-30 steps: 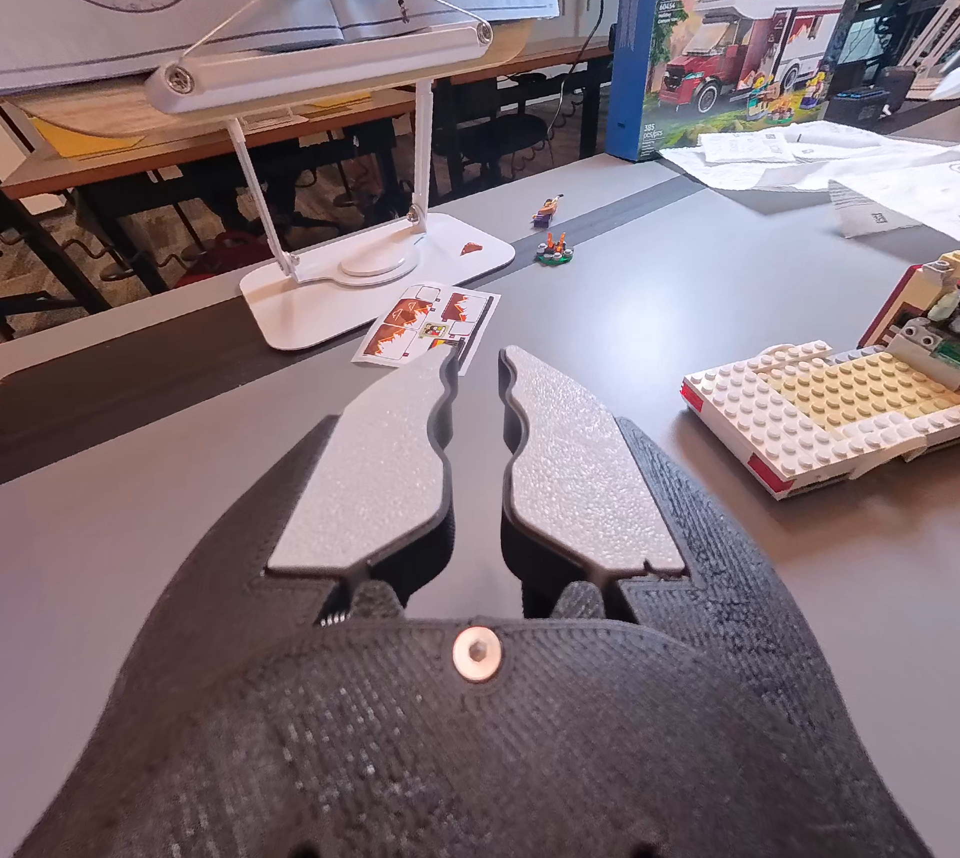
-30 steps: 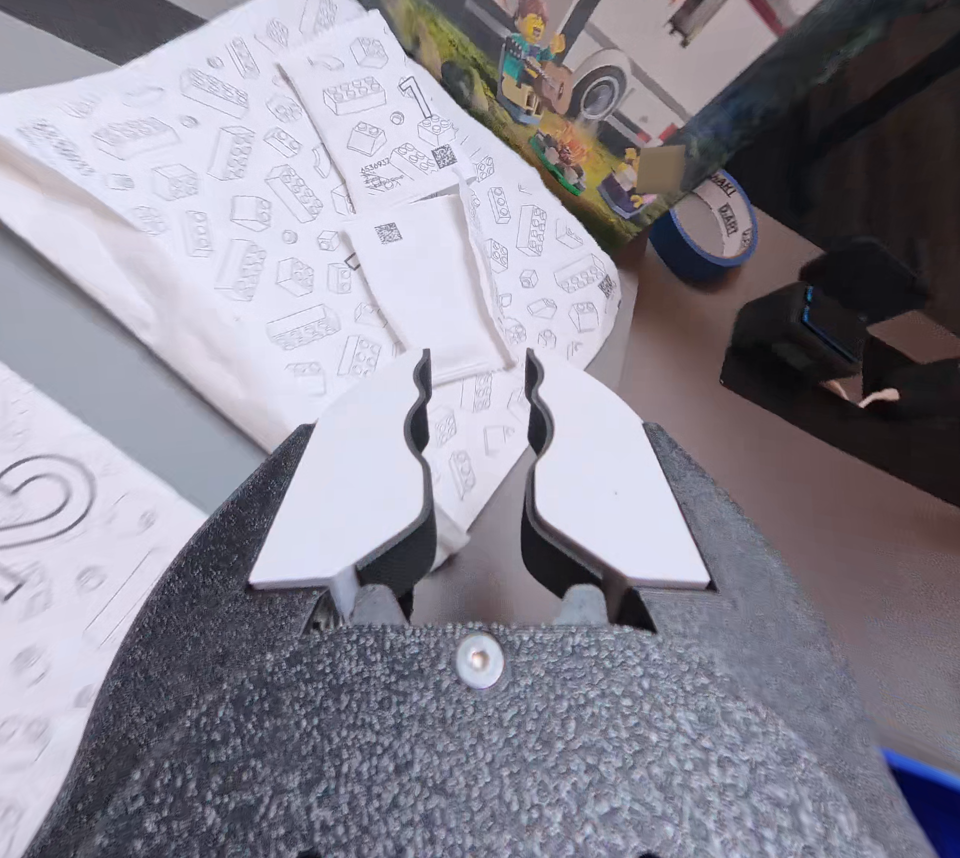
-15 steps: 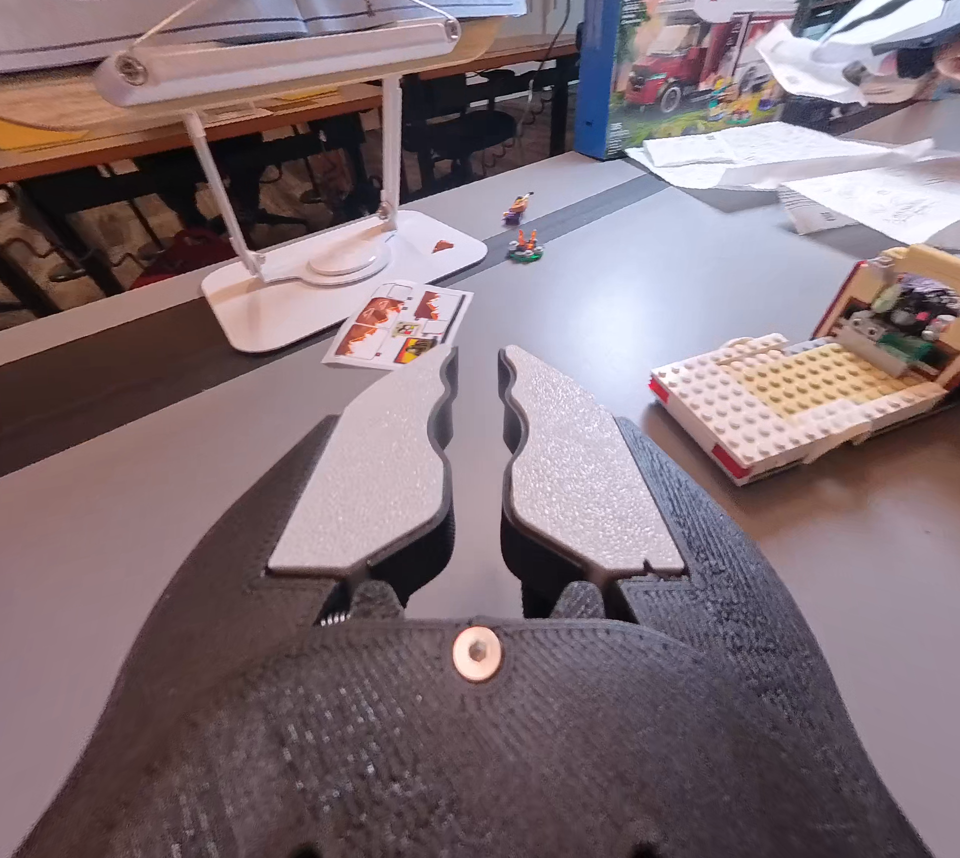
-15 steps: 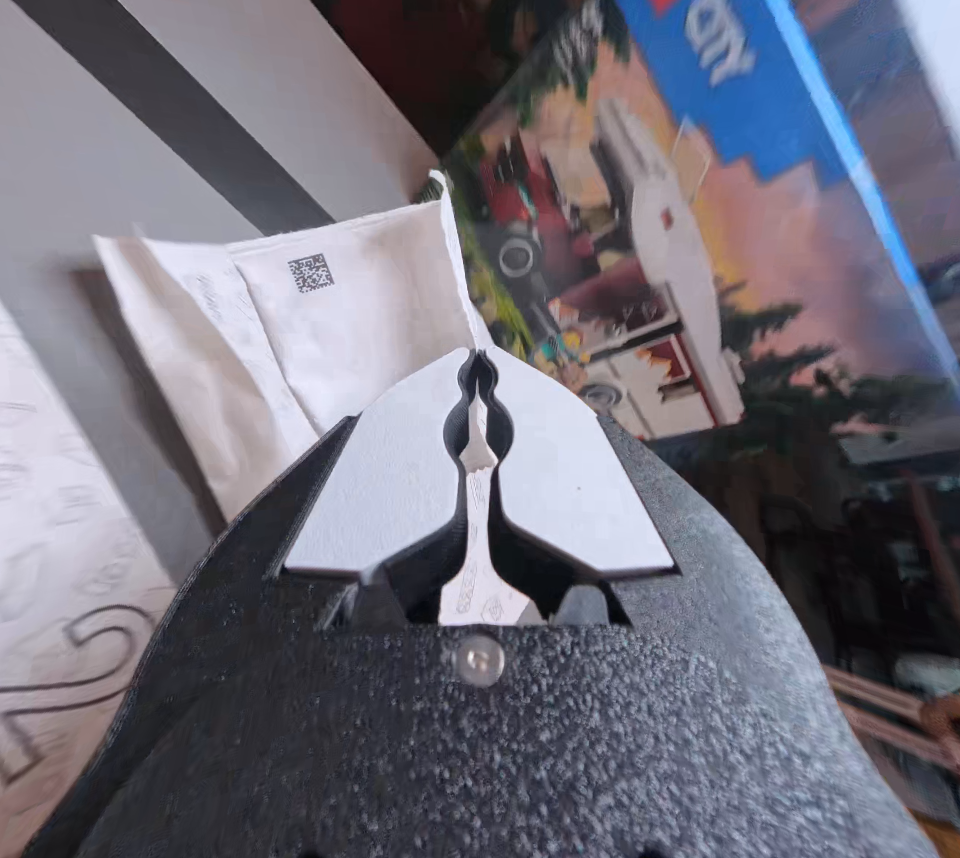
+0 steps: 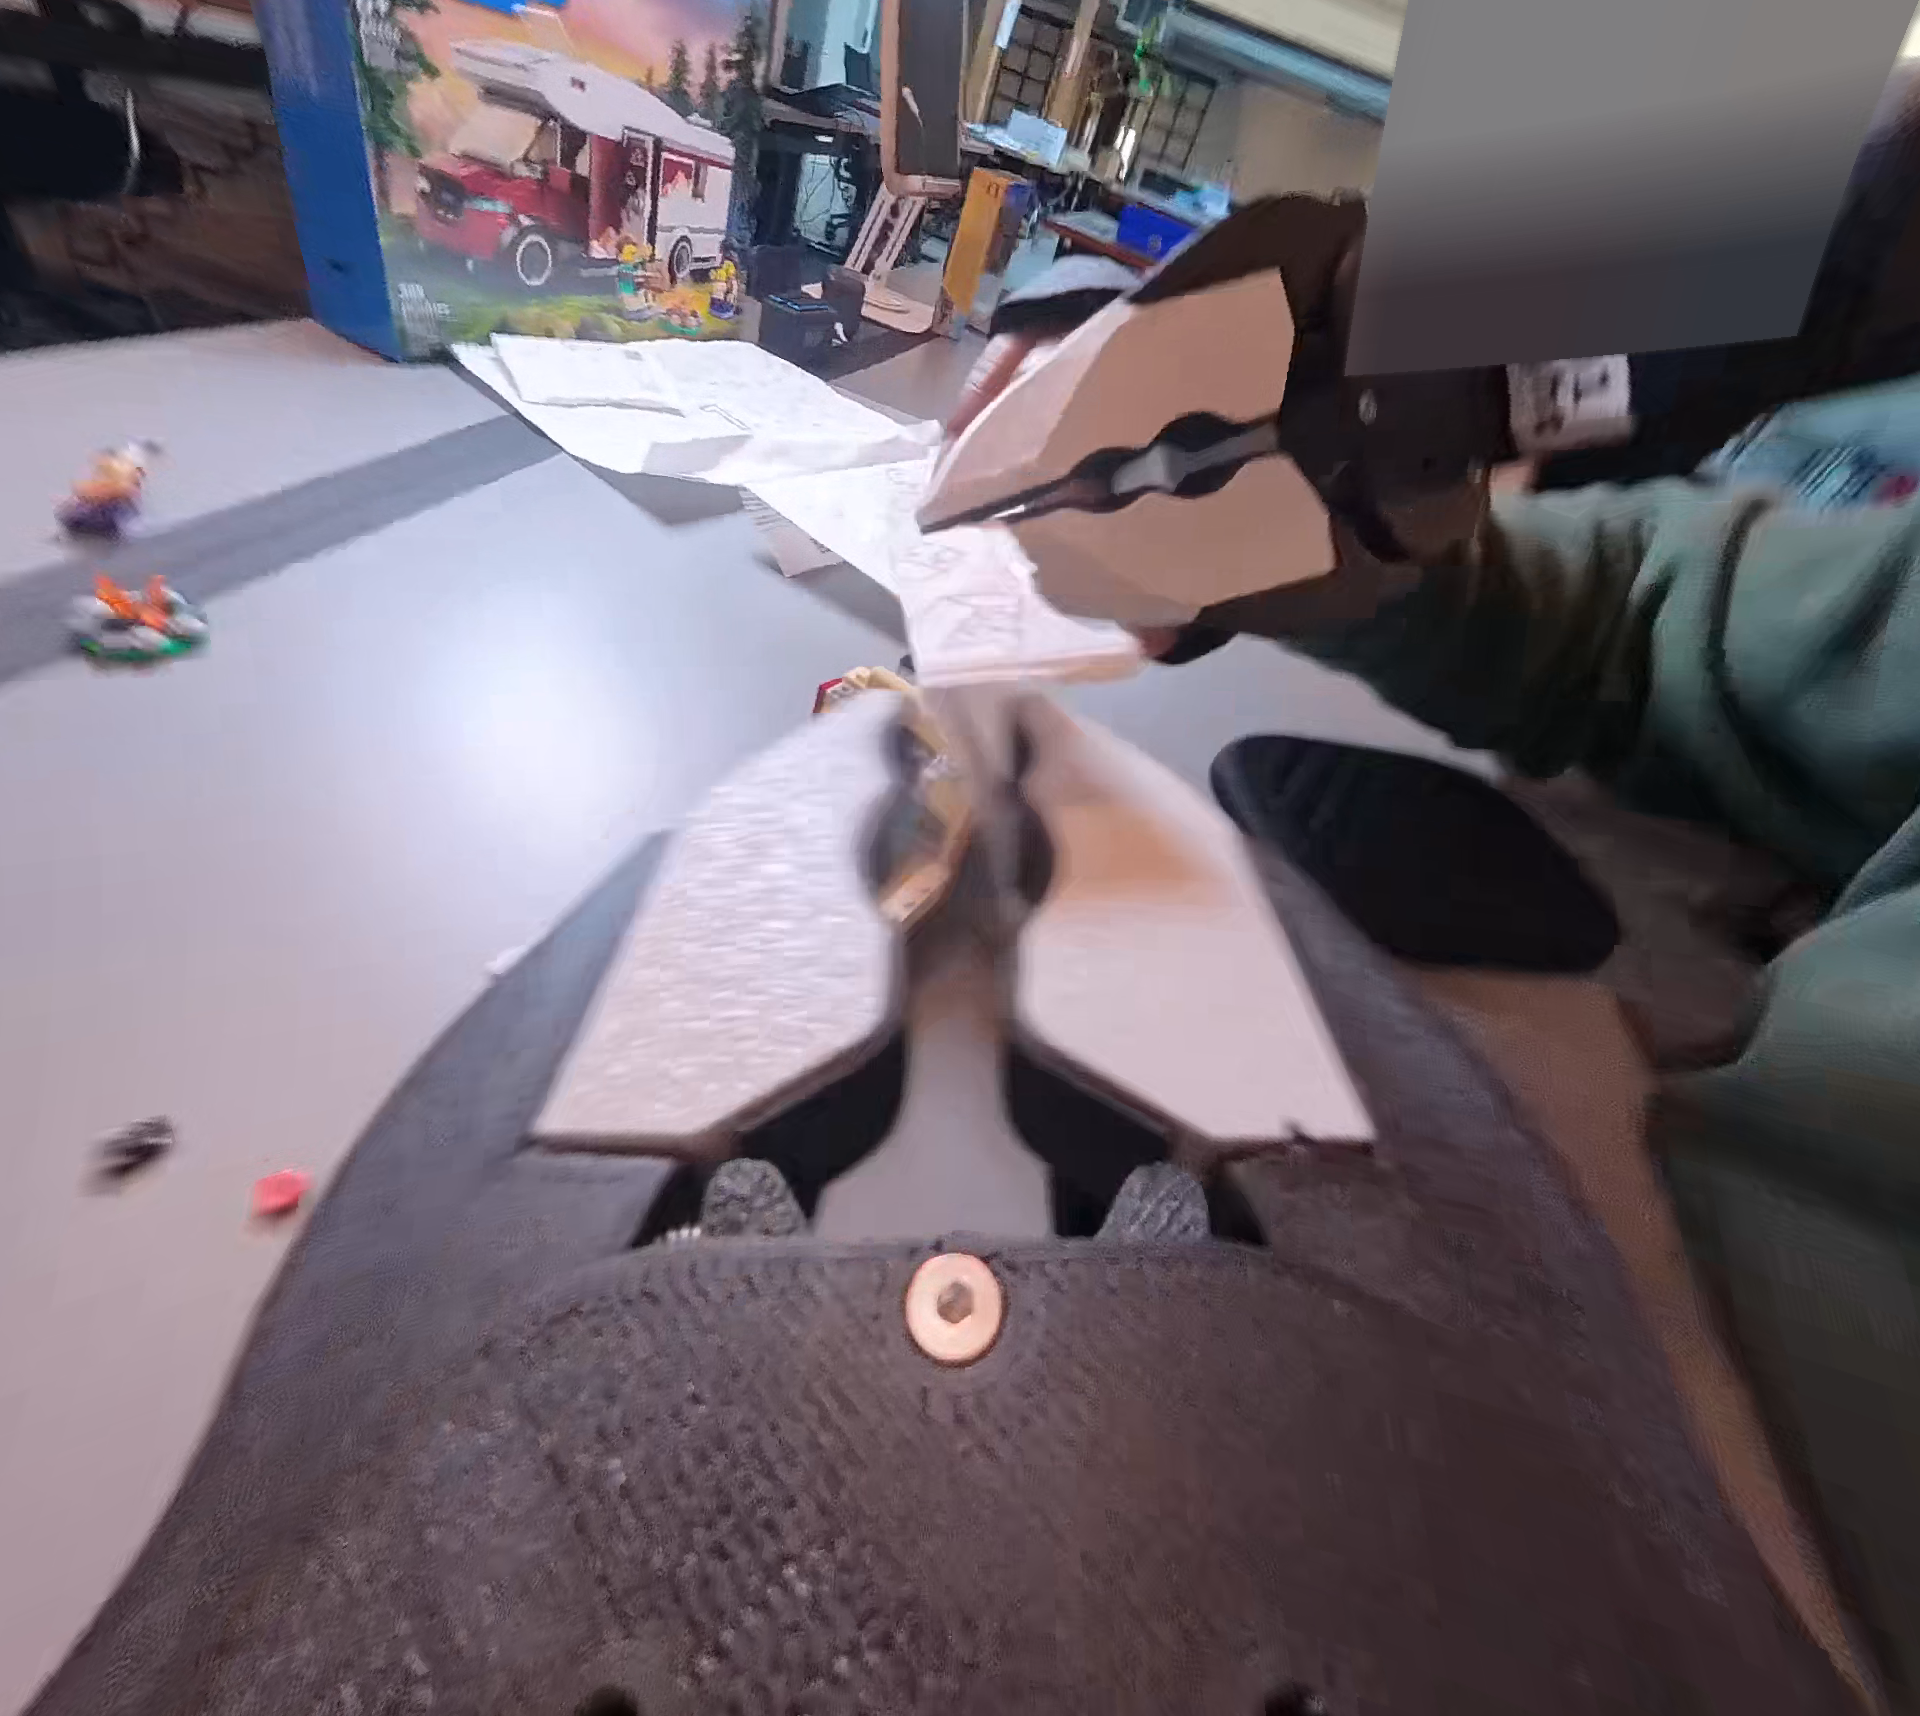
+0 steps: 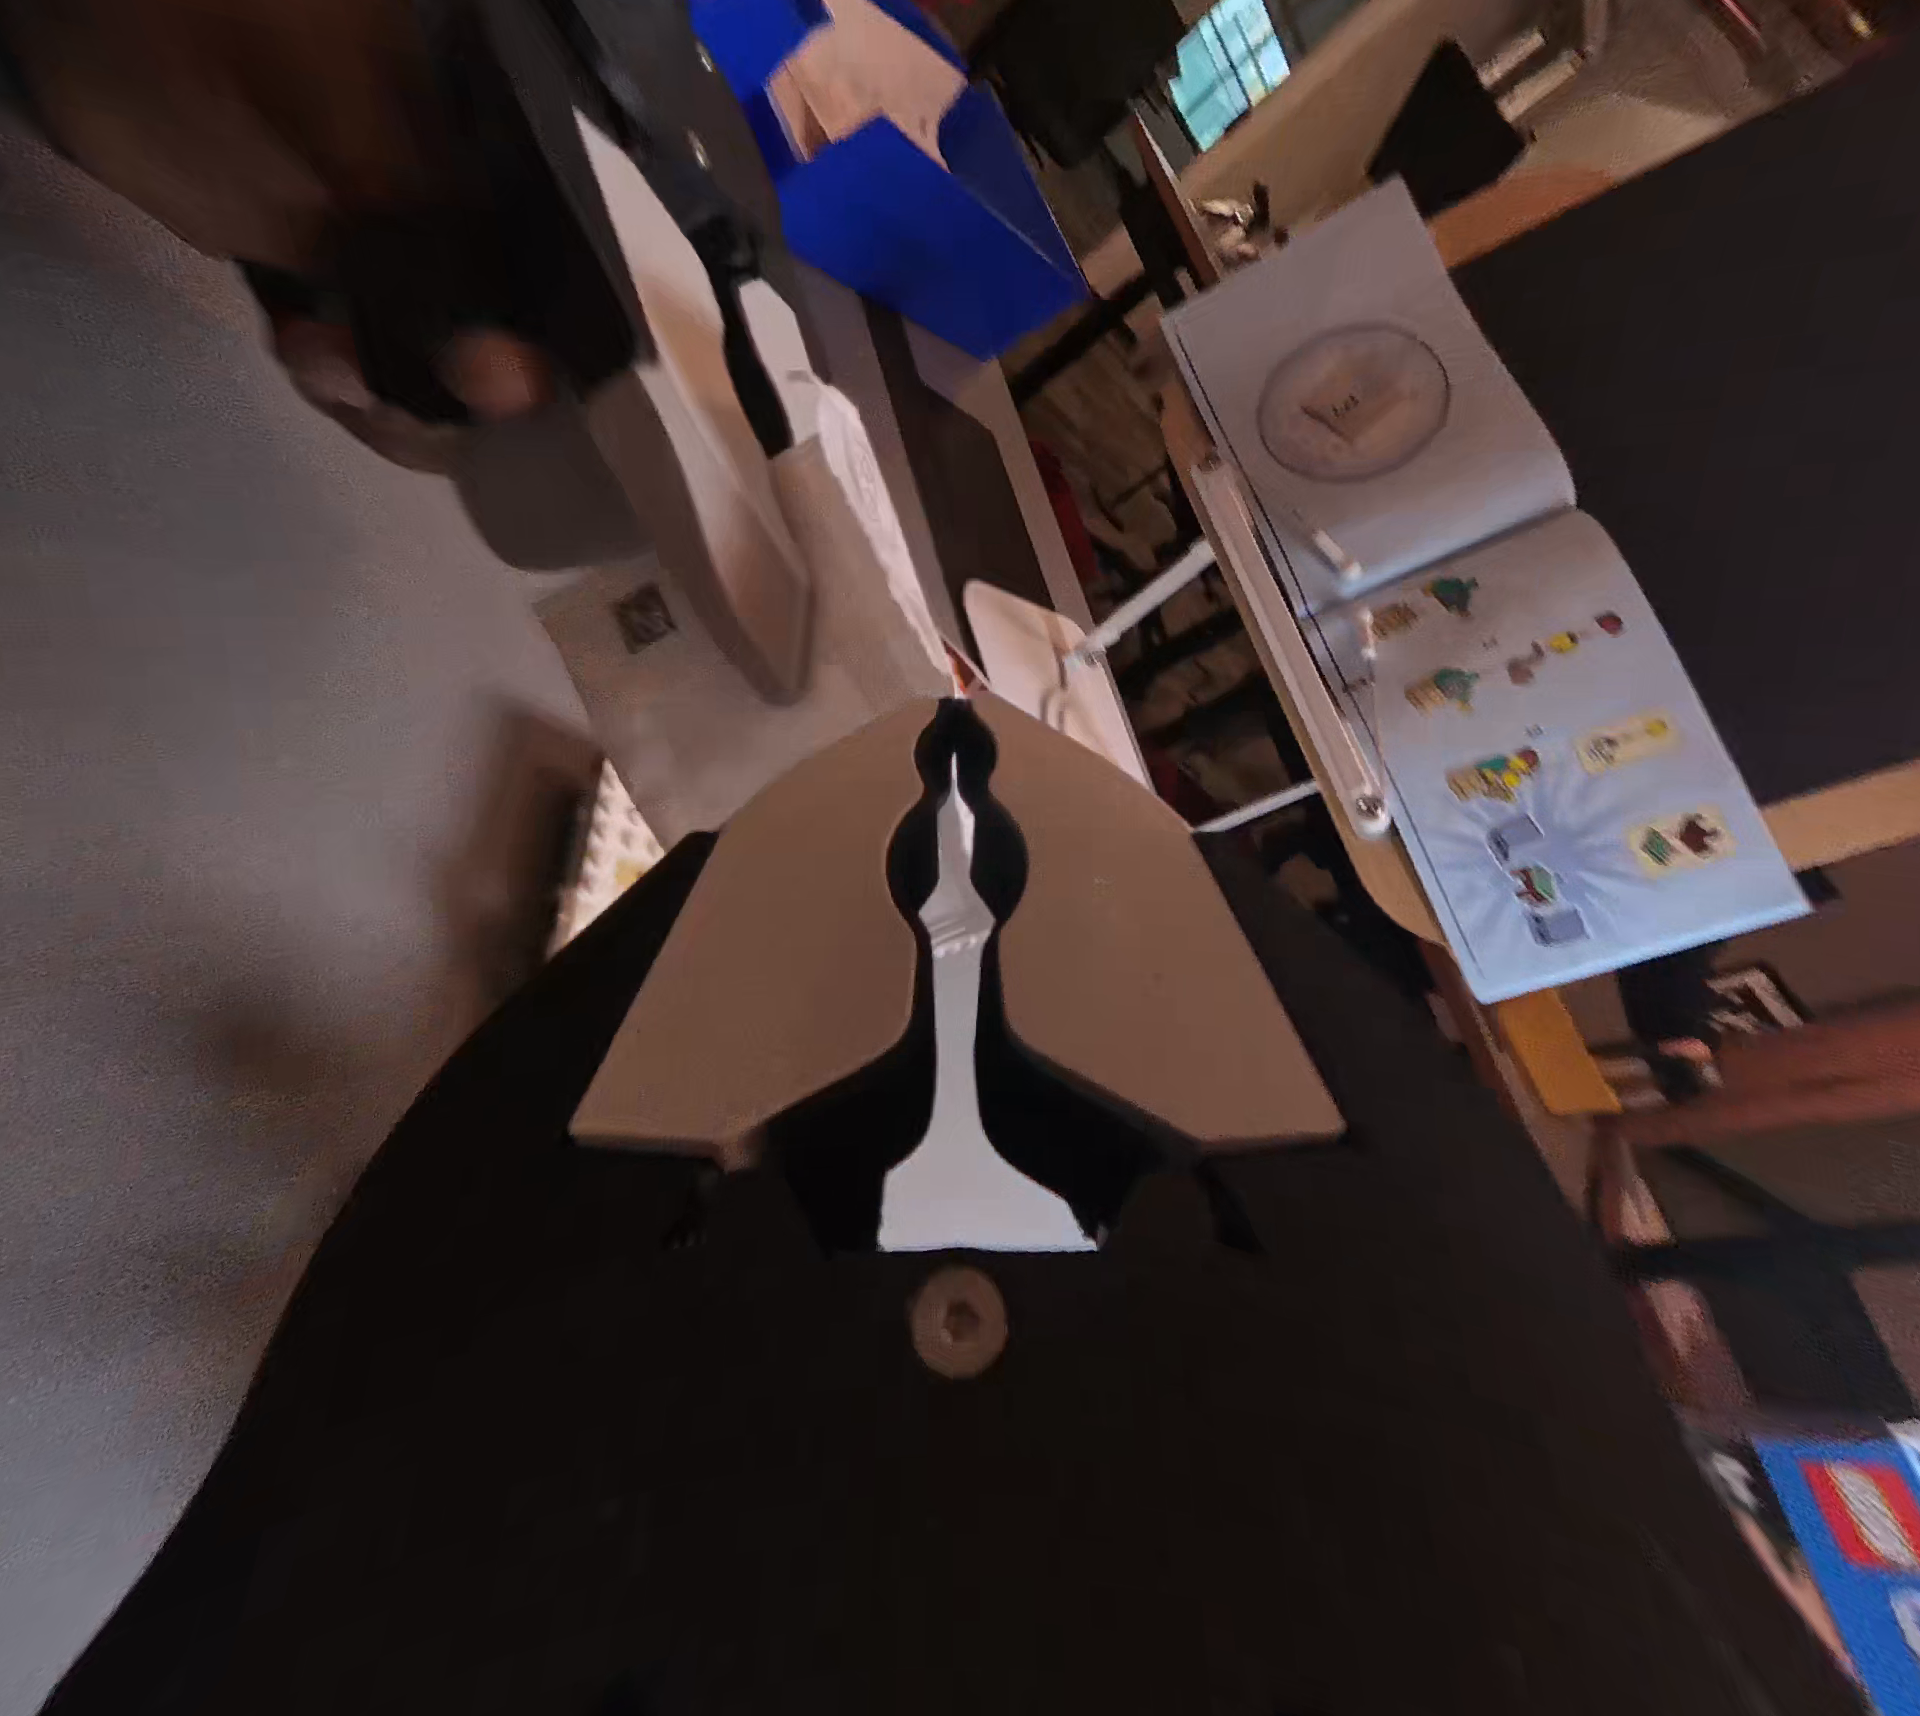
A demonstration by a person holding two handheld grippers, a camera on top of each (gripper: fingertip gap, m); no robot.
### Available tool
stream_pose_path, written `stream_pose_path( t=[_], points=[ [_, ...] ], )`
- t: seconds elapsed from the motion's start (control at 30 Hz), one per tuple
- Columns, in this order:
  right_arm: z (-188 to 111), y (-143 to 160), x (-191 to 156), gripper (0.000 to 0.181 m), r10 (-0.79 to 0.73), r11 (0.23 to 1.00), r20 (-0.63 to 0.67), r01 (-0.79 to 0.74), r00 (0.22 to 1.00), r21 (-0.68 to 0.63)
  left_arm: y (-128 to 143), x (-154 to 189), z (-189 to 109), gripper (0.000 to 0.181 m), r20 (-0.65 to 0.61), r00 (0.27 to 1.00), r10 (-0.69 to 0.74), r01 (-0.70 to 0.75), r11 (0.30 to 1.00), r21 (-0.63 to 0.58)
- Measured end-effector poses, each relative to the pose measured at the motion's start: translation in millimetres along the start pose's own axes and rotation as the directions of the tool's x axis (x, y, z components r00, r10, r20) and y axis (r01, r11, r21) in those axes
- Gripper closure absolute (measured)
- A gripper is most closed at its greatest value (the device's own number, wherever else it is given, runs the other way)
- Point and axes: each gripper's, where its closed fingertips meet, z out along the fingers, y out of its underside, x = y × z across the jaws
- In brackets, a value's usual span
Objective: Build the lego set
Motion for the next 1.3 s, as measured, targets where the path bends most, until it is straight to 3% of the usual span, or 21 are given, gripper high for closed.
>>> stream_pose_path(
  t=[0.03,0.07,0.1,0.13,0.2,0.23,0.37,0.47,0.53,0.6,0.7,0.77,0.87,0.97,1.07,1.13,1.2,1.3],
  points=[
    [-2,-13,-5,0.181,0.030,0.998,0.051,-0.033,0.998,0.057,0,-3,-8,0.181,0.053,0.992,0.113,-0.113,0.994,-0.012],
    [-4,-21,-12,0.181,0.067,0.992,0.139,-0.081,0.988,0.095,-1,-12,-16,0.180,0.137,0.954,0.266,-0.261,0.964,-0.053],
    [-8,-25,-23,0.181,0.106,0.985,0.252,-0.137,0.962,0.106,-1,-13,-23,0.181,0.183,0.872,0.453,-0.440,0.891,-0.109],
    [-12,-27,-32,0.181,0.132,0.976,0.332,-0.180,0.934,0.119,-1,-8,-28,0.181,0.215,0.742,0.635,-0.616,0.772,-0.155],
    [-22,-28,-46,0.181,0.131,0.965,0.433,-0.215,0.892,0.152,7,7,-33,0.181,0.234,0.397,0.888,-0.858,0.449,-0.248],
    [-27,-26,-54,0.181,0.129,0.965,0.478,-0.222,0.869,0.142,15,13,-34,0.181,0.222,0.310,0.925,-0.898,0.361,-0.251],
    [-35,-14,-81,0.181,0.095,0.985,0.539,-0.157,0.837,0.071,45,25,-34,0.181,0.126,0.320,0.939,-0.914,0.340,-0.221],
    [-38,-11,-86,0.181,0.121,0.982,0.520,-0.178,0.846,0.060,52,26,-36,0.181,0.090,0.416,0.905,-0.883,0.426,-0.199],
    [-36,-8,-81,0.181,0.183,0.972,0.475,-0.231,0.861,0.046,54,26,-36,0.181,0.088,0.483,0.871,-0.848,0.491,-0.200],
    [-28,-3,-77,0.179,0.291,0.949,0.409,-0.314,0.865,-0.012,52,18,-38,0.181,0.123,0.504,0.855,-0.822,0.519,-0.237],
    [-18,2,-69,0.159,0.479,0.878,0.271,-0.462,0.835,-0.127,47,-3,-49,0.181,0.218,0.529,0.820,-0.759,0.572,-0.310],
    [-14,-4,-70,0.157,0.673,0.738,0.224,-0.659,0.705,-0.145,44,-18,-59,0.181,0.283,0.483,0.829,-0.745,0.558,-0.364],
    [-5,-24,-90,0.147,0.881,0.414,0.319,-0.895,0.350,-0.162,39,-27,-66,0.181,0.340,0.398,0.852,-0.749,0.516,-0.415],
    [4,-31,-96,0.133,0.915,0.140,0.400,-0.968,0.047,-0.208,28,-23,-67,0.181,0.380,0.363,0.850,-0.765,0.506,-0.399],
    [1,-40,-80,0.126,0.831,-0.112,0.513,-0.967,-0.217,-0.228,28,-7,-63,0.181,0.352,0.346,0.870,-0.806,0.468,-0.363],
    [-3,-41,-69,0.141,0.770,-0.214,0.557,-0.949,-0.310,-0.233,33,7,-56,0.181,0.313,0.312,0.897,-0.840,0.414,-0.350],
    [-7,-34,-62,0.167,0.751,-0.267,0.569,-0.942,-0.336,-0.204,43,12,-49,0.181,0.248,0.270,0.930,-0.859,0.349,-0.373],
    [-8,-21,-67,0.180,0.797,-0.222,0.521,-0.950,-0.307,-0.221,57,12,-44,0.181,0.161,0.200,0.967,-0.876,0.250,-0.413]
  ],
)
